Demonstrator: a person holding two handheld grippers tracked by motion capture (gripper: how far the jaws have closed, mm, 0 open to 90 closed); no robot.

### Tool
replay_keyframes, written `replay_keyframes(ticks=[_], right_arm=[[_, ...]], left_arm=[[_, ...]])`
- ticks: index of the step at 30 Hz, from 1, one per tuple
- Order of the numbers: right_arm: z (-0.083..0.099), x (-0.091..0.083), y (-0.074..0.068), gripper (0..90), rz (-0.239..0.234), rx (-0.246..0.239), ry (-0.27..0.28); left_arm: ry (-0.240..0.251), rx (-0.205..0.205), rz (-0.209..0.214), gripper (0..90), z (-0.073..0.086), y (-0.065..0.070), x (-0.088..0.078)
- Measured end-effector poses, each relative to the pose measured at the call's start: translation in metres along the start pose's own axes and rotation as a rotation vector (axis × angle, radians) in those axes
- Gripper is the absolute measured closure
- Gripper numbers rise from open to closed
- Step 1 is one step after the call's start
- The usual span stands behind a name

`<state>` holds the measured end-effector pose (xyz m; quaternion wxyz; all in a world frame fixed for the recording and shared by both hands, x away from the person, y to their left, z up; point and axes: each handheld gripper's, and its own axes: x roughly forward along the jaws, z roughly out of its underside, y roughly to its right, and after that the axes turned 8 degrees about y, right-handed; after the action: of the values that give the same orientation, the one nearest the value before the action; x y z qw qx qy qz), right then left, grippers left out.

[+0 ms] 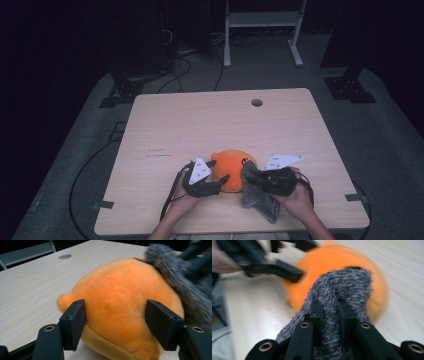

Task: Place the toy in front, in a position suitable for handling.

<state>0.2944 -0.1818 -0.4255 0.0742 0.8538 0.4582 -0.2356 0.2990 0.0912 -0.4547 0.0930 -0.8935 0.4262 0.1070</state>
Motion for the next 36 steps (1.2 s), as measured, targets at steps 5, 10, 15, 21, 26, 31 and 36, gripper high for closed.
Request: replay_keyframes(ticks=[5,10,15,21,26,31,36], right_arm=[[0.001,-0.011,0.007,75.8,0.042,0.026,0.019],[-0.002,-0.004,-0.012,74.8,-0.045,-0.024,0.03],[0.002,-0.002,0.001,76.1,0.019,-0.004,-0.014],[0.008,-0.012,0.022,76.9,0.113,0.068,-0.043],[-0.003,-0.011,-0.002,76.4,0.021,0.007,0.034],[-0.002,-0.001,-0.001,77.0,0.044,-0.013,-0.017],[0.006,-0.003,0.021,77.3,0.14,0.085,-0.087]], left_arm=[[-0.008,0.008,-0.01,32.5,0.0,0.001,0.001],[-0.011,0.008,-0.003,32.5,0.001,0.0,0.0],[-0.004,-0.011,0.006,32.4,0.001,-0.002,-0.001],[-0.007,-0.008,0.002,32.2,0.002,-0.002,-0.001],[-0.004,-0.011,0.003,32.0,0.003,-0.001,0.0],[-0.017,-0.014,0.01,32.1,0.001,-0.002,0.0],[-0.012,-0.019,0.013,32.0,0.002,-0.002,0.0]])
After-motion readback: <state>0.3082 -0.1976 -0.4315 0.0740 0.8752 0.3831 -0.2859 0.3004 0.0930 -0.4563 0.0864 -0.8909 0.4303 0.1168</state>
